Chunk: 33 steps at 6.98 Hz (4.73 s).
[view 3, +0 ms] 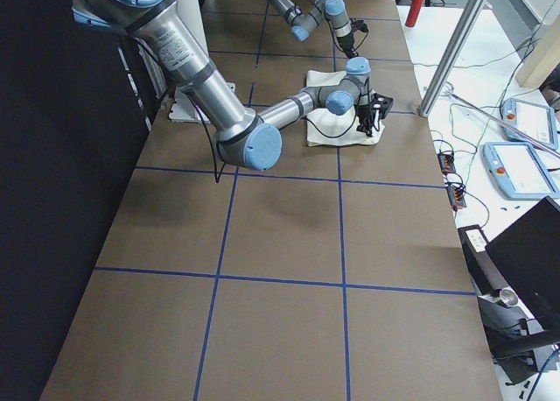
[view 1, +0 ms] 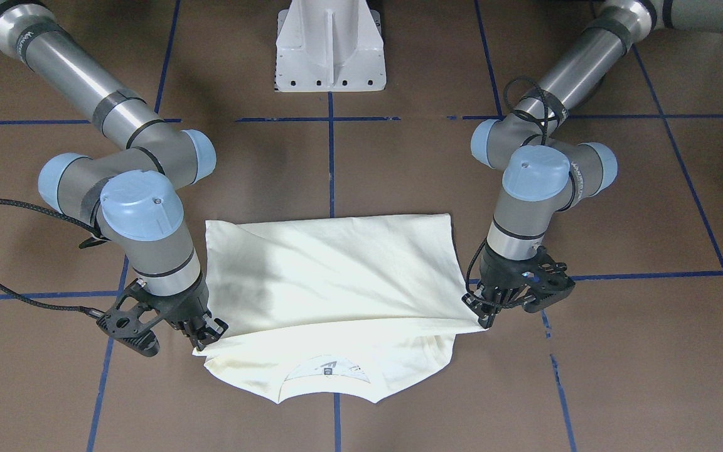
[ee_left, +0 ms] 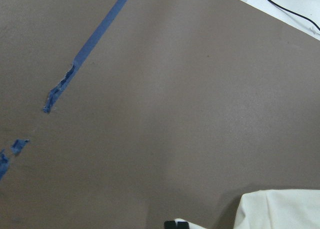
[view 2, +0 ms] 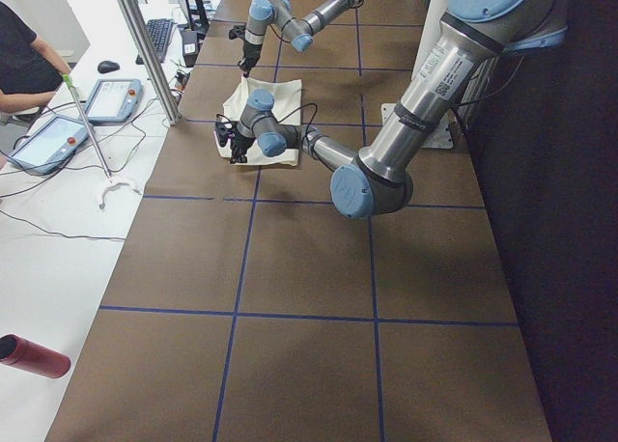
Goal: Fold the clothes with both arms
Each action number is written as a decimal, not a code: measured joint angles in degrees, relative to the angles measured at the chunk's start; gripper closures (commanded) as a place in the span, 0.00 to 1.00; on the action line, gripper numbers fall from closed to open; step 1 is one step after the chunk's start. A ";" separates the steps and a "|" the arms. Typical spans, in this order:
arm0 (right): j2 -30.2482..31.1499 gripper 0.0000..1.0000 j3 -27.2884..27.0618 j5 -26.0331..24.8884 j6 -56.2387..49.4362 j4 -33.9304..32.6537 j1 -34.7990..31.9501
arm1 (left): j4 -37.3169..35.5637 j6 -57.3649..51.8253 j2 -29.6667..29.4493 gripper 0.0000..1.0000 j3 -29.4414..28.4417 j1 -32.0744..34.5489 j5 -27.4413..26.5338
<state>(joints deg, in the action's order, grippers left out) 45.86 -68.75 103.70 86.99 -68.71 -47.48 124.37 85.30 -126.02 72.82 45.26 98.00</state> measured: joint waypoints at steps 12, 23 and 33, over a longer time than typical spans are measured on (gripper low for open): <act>21.22 0.17 -28.23 2.19 11.69 -1.17 10.92 | 0.28 -0.50 4.81 0.38 11.22 -0.27 -0.08; 36.85 1.00 -48.27 -0.56 19.06 -1.17 23.80 | 0.40 -0.54 4.28 0.38 10.52 -0.94 0.03; 44.69 0.00 -59.04 2.47 23.38 -1.05 26.21 | -8.73 24.66 9.98 0.43 29.35 -20.85 7.22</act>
<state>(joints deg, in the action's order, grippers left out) 90.54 -127.79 106.17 110.37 -69.76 -21.27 115.64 109.96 -116.04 102.18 24.41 105.23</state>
